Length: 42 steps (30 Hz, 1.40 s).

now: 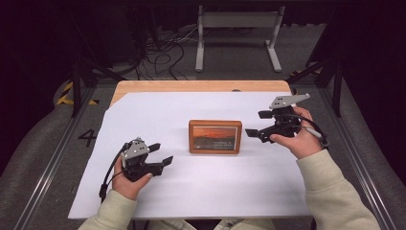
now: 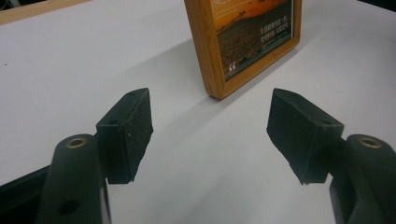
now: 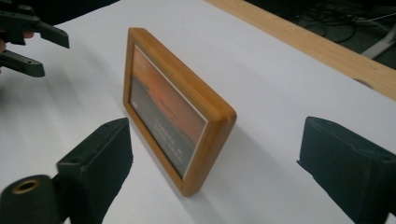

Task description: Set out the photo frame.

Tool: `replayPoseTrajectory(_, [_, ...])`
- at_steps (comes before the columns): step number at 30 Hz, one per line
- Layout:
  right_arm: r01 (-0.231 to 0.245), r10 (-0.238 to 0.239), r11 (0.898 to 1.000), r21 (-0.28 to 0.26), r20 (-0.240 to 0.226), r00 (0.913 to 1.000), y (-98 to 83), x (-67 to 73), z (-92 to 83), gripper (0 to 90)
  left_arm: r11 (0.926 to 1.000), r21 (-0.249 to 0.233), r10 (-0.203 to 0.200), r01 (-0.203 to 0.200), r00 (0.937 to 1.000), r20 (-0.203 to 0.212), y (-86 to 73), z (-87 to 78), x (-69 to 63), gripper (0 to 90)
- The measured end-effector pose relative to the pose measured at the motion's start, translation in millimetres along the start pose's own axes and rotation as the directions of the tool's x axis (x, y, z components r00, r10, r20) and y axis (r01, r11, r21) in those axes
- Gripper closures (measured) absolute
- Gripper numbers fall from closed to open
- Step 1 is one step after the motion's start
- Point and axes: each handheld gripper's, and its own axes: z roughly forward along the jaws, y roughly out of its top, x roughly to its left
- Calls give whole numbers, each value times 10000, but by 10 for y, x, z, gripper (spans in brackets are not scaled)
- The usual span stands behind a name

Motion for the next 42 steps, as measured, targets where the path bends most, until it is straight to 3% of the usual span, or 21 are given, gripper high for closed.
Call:
replayPoseTrajectory(2, [129, -121, 9995, -293, 267, 9996, -65, 18, -45, 56, 10000, -41, -67, 67, 9999, 87, -1, 1, 3, 297])
replayPoseTrajectory(8, [388, -378, 9967, -717, 151, 9992, -217, 16, -131, 45, 9996, -233, -181, 179, 9998, -95, 7, -20, 11, 238])
replayPoseTrajectory(10, [456, -440, 9950, -886, 192, 9988, -295, 7, -158, 36, 9995, -225, -208, 209, 9998, 24, 8, -24, 12, 230])
replayPoseTrajectory(20, [671, -600, 9883, -1366, 551, 9967, -643, 39, -130, 35, 9993, -209, -297, 300, 9994, 176, 4, -12, 0, 235])
replayPoseTrajectory(24, [891, -743, 9793, -1818, 869, 9934, -733, 94, -129, 35, 9995, -228, -229, 232, 9997, 126, 7, -18, 8, 236])
replayPoseTrajectory(32, [1085, -902, 9780, -1782, 1078, 9901, -913, 166, -53, 33, 9993, -275, -266, 271, 9995, 177, 4, -13, 0, 237])
replayPoseTrajectory(37, [961, -672, 9750, -2005, 1462, 9870, -1048, 203, 1, 29, 9991, -254, -339, 345, 9992, 227, 0, -17, 2, 237])
replayPoseTrajectory(39, [1207, -848, 9752, -1856, 1903, 9780, -1123, 222, 30, 28, 9990, -278, -348, 354, 9991, 226, -6, -19, 14, 237])
replayPoseTrajectory(42, [1074, -735, 9779, -1792, 1860, 9798, -1191, 225, 64, 28, 9986, -245, -471, 478, 9986, 255, -44, -42, 21, 236])
